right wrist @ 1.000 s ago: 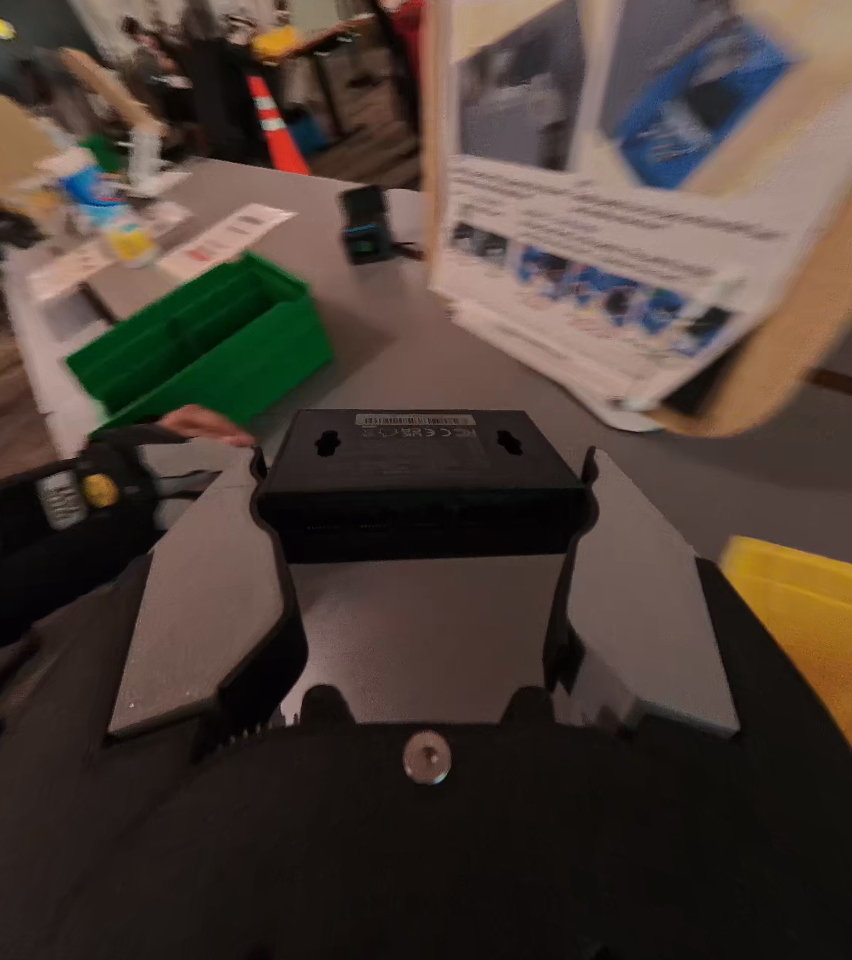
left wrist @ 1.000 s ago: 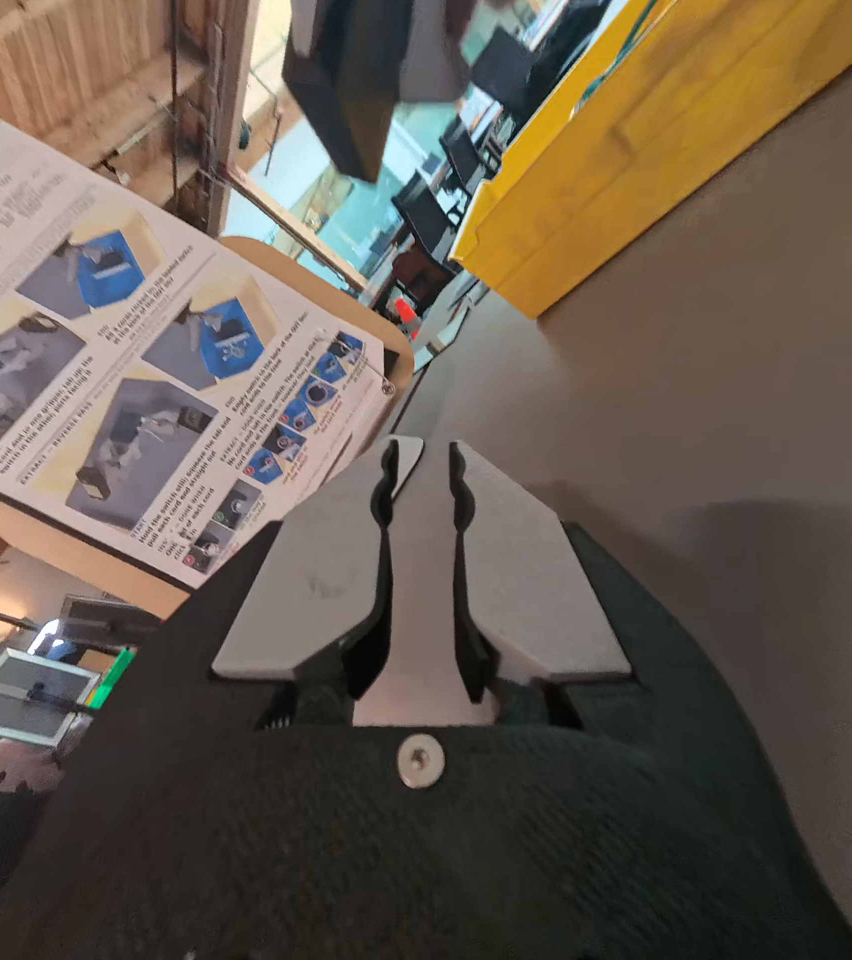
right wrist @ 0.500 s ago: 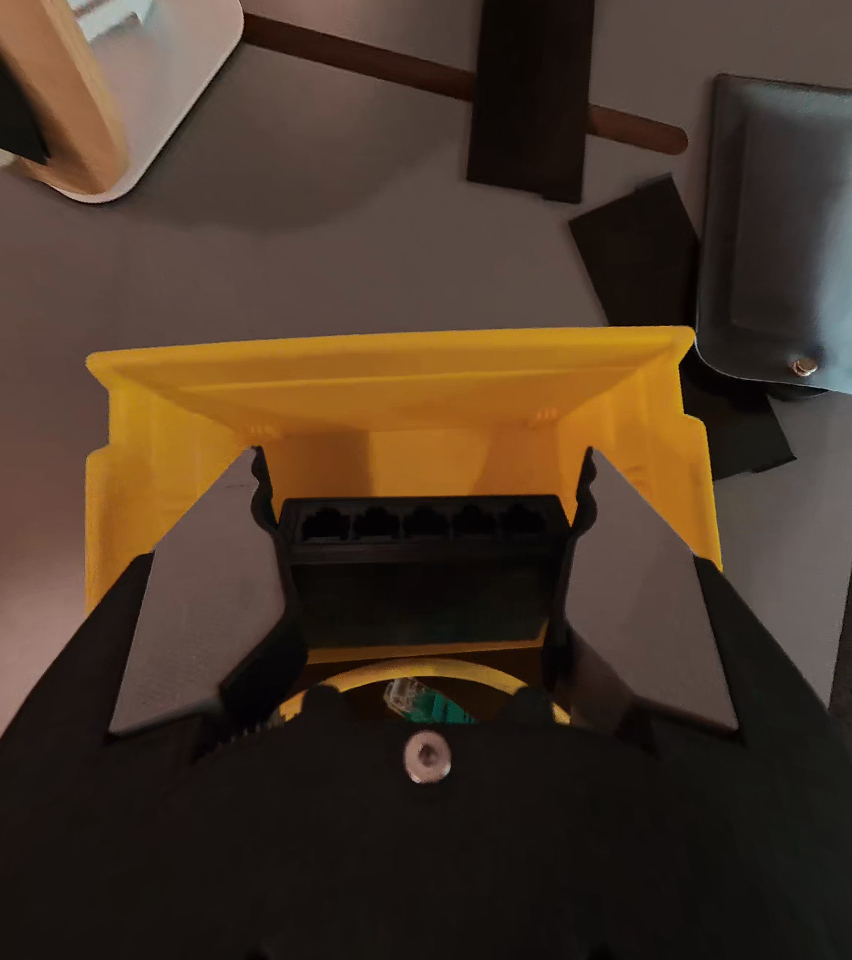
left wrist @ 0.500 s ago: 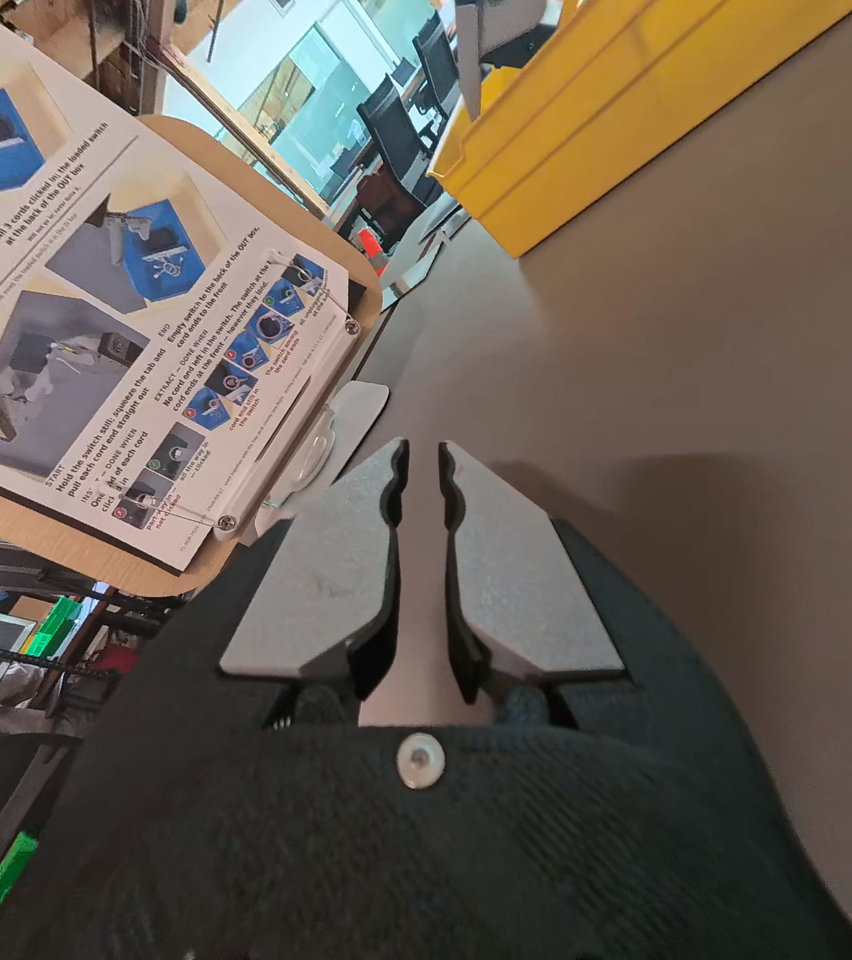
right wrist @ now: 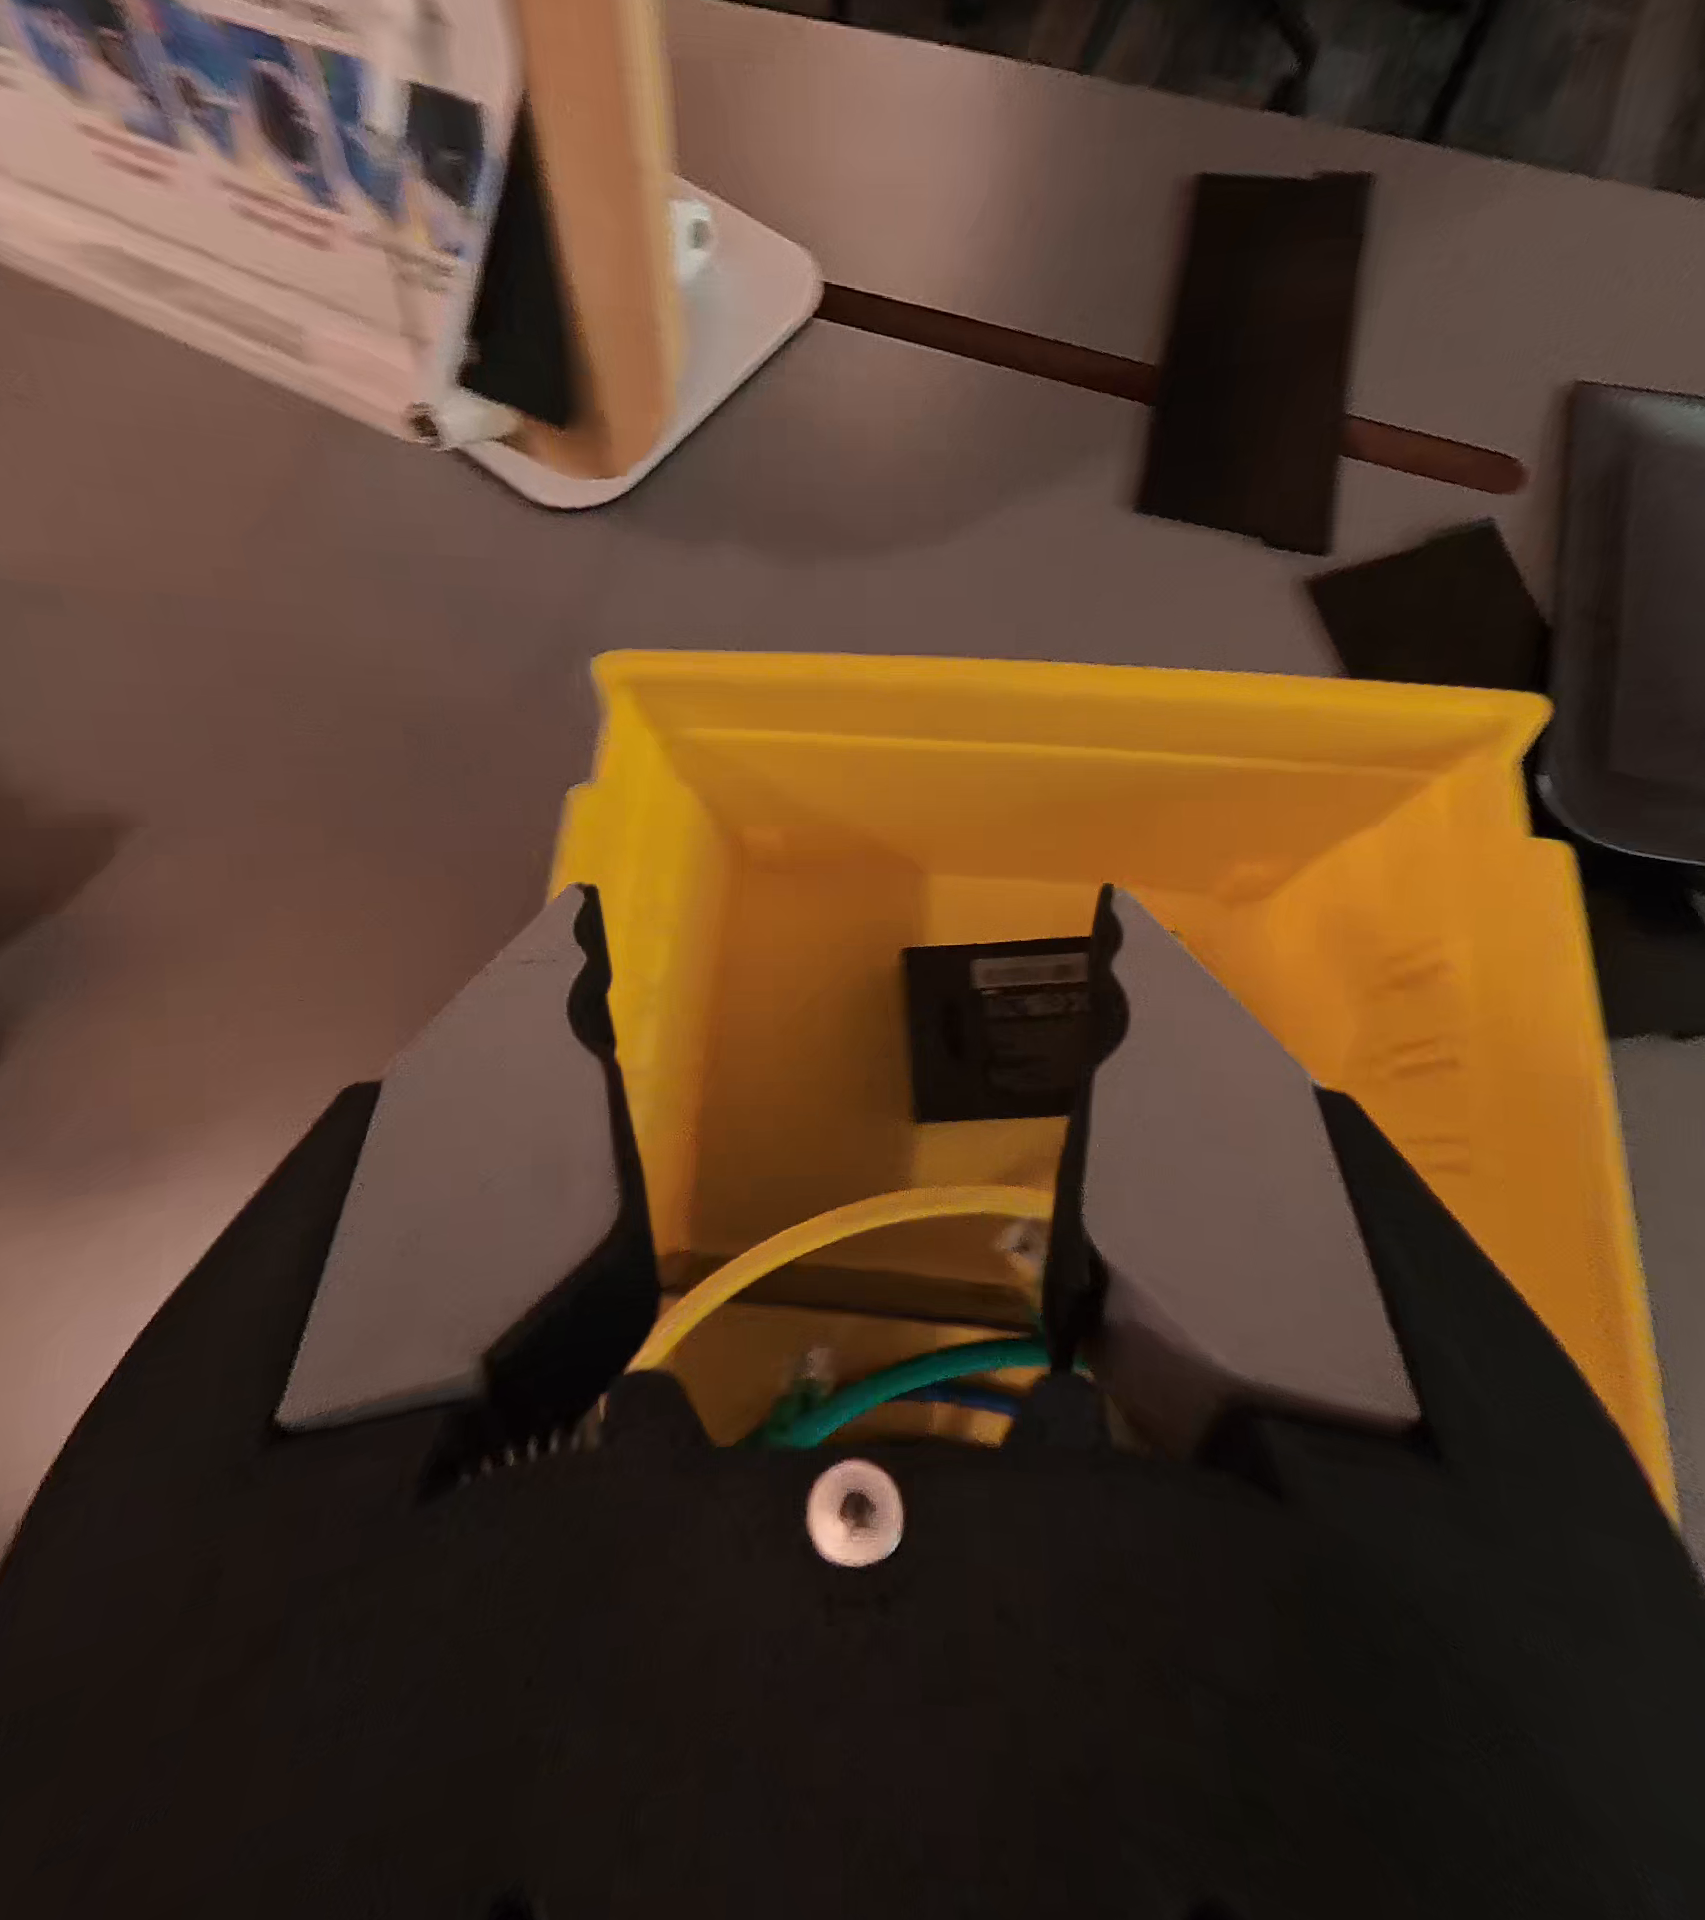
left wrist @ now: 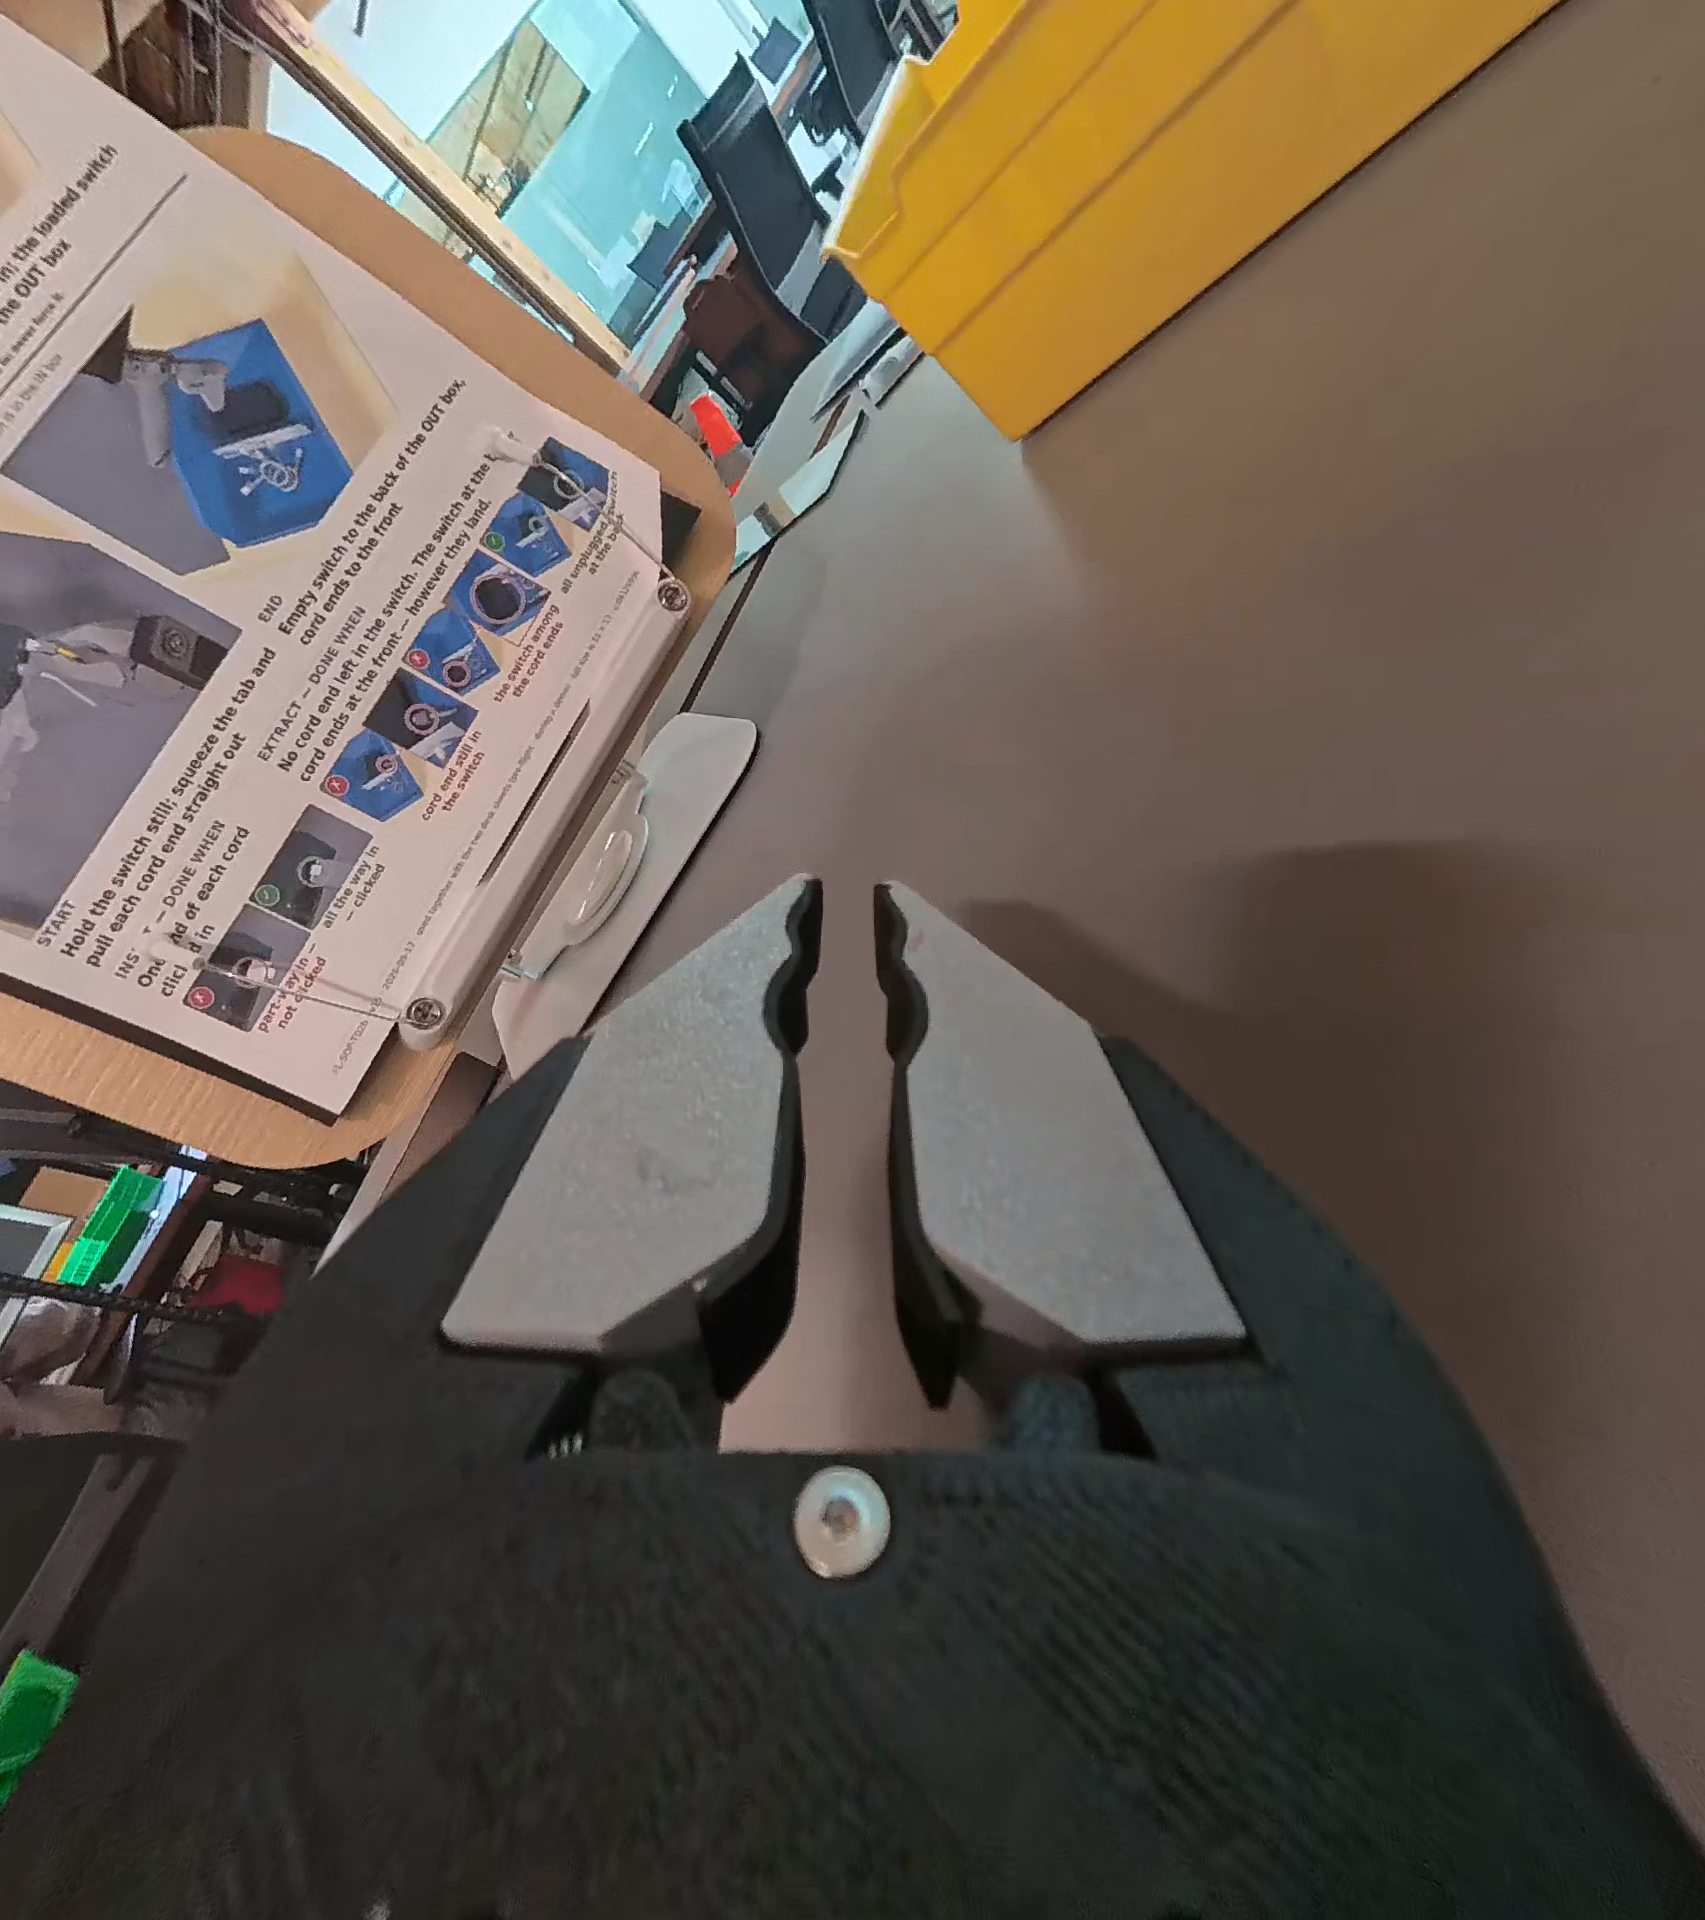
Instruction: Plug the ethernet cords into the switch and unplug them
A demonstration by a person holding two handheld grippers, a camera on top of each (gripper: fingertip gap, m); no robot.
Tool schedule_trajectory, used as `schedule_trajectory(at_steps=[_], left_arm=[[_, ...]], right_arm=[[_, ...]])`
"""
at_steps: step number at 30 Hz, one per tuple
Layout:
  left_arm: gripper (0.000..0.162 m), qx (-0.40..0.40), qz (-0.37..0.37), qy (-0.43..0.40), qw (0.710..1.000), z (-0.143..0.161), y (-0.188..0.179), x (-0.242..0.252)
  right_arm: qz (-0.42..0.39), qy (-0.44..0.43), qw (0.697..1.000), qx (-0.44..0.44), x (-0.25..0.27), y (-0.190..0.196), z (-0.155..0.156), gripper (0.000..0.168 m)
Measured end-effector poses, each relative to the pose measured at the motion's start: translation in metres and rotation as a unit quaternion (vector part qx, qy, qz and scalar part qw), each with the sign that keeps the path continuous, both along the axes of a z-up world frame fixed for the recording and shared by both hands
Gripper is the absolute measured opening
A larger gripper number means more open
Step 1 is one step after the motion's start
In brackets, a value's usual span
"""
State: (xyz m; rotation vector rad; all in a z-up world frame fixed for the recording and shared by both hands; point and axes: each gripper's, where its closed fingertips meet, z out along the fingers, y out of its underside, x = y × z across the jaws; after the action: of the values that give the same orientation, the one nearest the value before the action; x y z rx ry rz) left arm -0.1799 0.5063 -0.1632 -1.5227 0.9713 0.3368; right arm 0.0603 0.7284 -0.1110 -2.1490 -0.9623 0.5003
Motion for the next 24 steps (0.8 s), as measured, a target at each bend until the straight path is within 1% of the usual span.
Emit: schedule_trajectory(at_steps=[3, 6, 10, 13, 16, 17, 20, 21, 23, 24], left_arm=[[0.009, -0.008, 0.001, -0.005, 1.000, -0.002, 0.000, 0.000], [0.013, -0.022, -0.003, -0.029, 0.999, -0.002, 0.000, 0.001], [0.022, -0.037, 0.005, -0.055, 0.998, -0.003, 0.001, -0.005], [0.022, -0.027, 0.022, -0.058, 0.998, -0.003, 0.003, -0.013], [0.027, -0.034, 0.074, -0.073, 0.994, -0.004, -0.003, -0.018], [0.031, -0.040, 0.088, -0.082, 0.992, -0.002, -0.012, -0.015], [0.032, -0.050, 0.140, -0.107, 0.983, 0.012, -0.052, -0.010], [0.034, -0.070, 0.164, -0.121, 0.976, 0.014, -0.068, -0.013], [0.045, -0.098, 0.183, -0.173, 0.963, 0.027, -0.102, -0.018], [0.045, -0.096, 0.196, -0.197, 0.956, 0.036, -0.119, -0.027]], right_arm=[[0.045, 0.032, 0.998, 0.023, -0.005, -0.043, 0.013, 0.090], [0.080, 0.054, 0.994, 0.057, 0.000, -0.088, 0.029, 0.091], [0.088, 0.081, 0.988, 0.094, 0.023, -0.135, 0.037, 0.093], [0.059, 0.117, 0.983, 0.125, 0.043, -0.146, 0.028, 0.092], [0.048, 0.122, 0.987, 0.094, 0.055, -0.155, -0.001, 0.096], [0.048, 0.117, 0.988, 0.089, 0.058, -0.159, -0.009, 0.097], [0.047, 0.082, 0.989, 0.111, 0.065, -0.167, -0.025, 0.094], [0.044, 0.062, 0.990, 0.119, 0.068, -0.168, -0.031, 0.089], [0.011, 0.000, 0.989, 0.150, 0.076, -0.158, -0.047, 0.064], [0.001, -0.040, 0.985, 0.169, 0.078, -0.153, -0.056, 0.058]])
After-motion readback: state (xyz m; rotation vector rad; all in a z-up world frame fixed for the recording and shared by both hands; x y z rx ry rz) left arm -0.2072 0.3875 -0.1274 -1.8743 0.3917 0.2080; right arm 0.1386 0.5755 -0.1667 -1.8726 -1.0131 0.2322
